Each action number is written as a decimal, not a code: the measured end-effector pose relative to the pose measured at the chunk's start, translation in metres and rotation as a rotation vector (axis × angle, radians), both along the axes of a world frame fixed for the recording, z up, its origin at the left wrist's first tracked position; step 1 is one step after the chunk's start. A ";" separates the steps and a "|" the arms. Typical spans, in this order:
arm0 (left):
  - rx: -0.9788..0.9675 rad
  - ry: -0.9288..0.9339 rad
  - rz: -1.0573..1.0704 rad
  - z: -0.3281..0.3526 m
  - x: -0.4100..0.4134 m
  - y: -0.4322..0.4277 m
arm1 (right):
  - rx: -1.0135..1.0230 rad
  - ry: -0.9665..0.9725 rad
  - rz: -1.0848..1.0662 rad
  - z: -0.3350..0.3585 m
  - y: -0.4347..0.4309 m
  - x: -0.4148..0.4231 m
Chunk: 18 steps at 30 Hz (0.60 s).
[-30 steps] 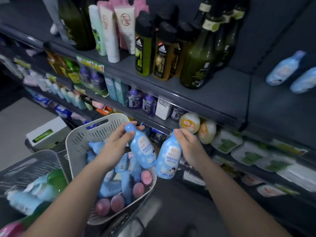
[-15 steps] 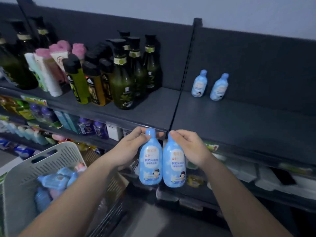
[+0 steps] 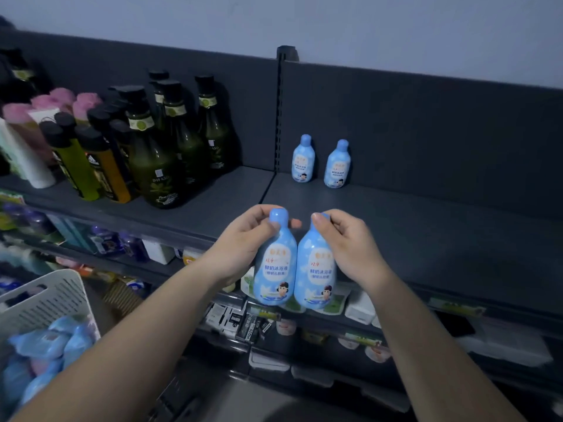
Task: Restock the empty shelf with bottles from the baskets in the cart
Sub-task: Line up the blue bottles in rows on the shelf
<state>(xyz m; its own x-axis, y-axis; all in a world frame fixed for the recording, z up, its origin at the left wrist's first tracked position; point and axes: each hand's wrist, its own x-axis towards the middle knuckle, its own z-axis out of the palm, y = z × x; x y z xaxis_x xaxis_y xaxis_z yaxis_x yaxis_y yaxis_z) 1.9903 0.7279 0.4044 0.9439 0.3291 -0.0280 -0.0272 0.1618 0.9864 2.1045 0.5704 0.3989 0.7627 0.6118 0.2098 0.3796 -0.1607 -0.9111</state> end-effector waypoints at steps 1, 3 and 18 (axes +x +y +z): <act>0.019 -0.015 0.004 0.001 0.008 -0.001 | 0.006 -0.022 -0.015 0.001 0.000 0.005; 0.057 -0.054 0.014 0.003 0.025 0.000 | 0.002 -0.074 -0.056 0.004 0.001 0.015; 0.170 -0.137 -0.071 -0.044 0.148 0.051 | -0.049 -0.100 -0.269 -0.026 0.031 0.086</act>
